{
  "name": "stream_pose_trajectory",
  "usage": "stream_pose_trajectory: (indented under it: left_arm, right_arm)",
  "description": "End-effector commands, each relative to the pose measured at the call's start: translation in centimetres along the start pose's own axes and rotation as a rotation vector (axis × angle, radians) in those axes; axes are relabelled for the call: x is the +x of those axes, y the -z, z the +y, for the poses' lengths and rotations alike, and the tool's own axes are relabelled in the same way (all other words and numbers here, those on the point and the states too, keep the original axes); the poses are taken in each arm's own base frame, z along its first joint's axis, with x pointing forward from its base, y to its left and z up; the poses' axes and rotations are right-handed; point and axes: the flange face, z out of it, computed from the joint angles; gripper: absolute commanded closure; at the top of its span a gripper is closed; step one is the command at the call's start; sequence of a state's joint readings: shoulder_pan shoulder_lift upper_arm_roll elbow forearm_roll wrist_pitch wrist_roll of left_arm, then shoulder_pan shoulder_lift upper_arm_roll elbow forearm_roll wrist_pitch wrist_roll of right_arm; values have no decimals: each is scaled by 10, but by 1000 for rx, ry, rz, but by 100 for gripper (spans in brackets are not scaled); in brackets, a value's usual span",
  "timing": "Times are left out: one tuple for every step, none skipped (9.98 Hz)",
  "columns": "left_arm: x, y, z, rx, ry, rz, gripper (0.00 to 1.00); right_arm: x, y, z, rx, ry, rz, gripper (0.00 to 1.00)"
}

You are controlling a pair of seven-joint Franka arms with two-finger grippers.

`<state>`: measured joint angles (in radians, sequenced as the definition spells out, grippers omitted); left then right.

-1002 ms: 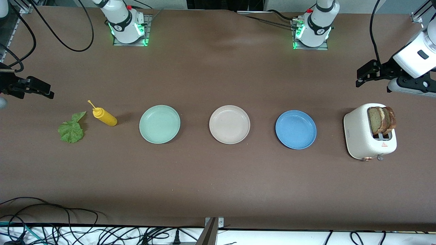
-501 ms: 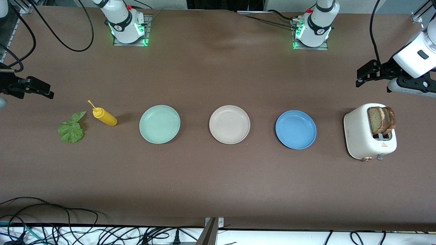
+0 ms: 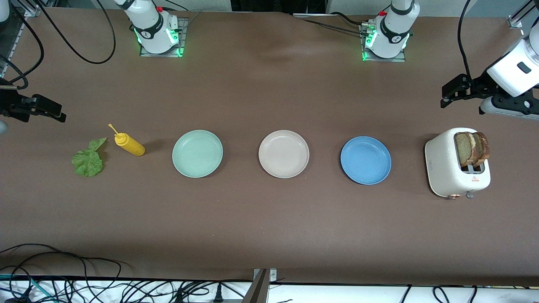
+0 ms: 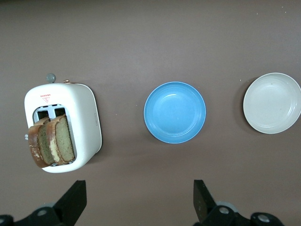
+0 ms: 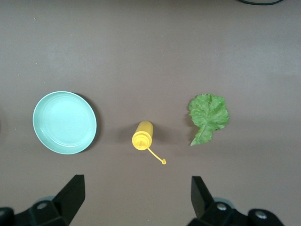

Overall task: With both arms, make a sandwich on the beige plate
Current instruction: 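Move the left gripper down over the bread slice in the toaster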

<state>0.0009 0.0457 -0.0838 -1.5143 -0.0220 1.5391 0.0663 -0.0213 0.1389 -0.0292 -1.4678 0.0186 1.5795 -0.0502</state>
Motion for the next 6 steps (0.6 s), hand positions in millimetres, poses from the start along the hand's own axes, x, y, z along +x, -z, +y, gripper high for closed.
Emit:
stream_pose_trajectory:
  left_arm:
    - [-5, 8, -3, -2, -12, 12, 0]
    - [-5, 8, -3, -2, -8, 12, 0]
    - [-4, 7, -6, -2, -5, 11, 0]
    - [-4, 6, -7, -1, -3, 8, 0]
    - [-3, 3, -10, 0, 3, 3, 0]
    - [0, -5, -14, 20, 7, -14, 0]
  right_arm:
    - [-1, 3, 2, 7, 2, -3, 0]
    - [-1, 3, 2, 7, 2, -3, 0]
    - [-1, 3, 2, 7, 2, -3, 0]
    - [-1, 3, 2, 7, 2, -3, 0]
    - [-1, 3, 2, 7, 2, -3, 0]
    - [-1, 3, 3, 7, 1, -3, 0]
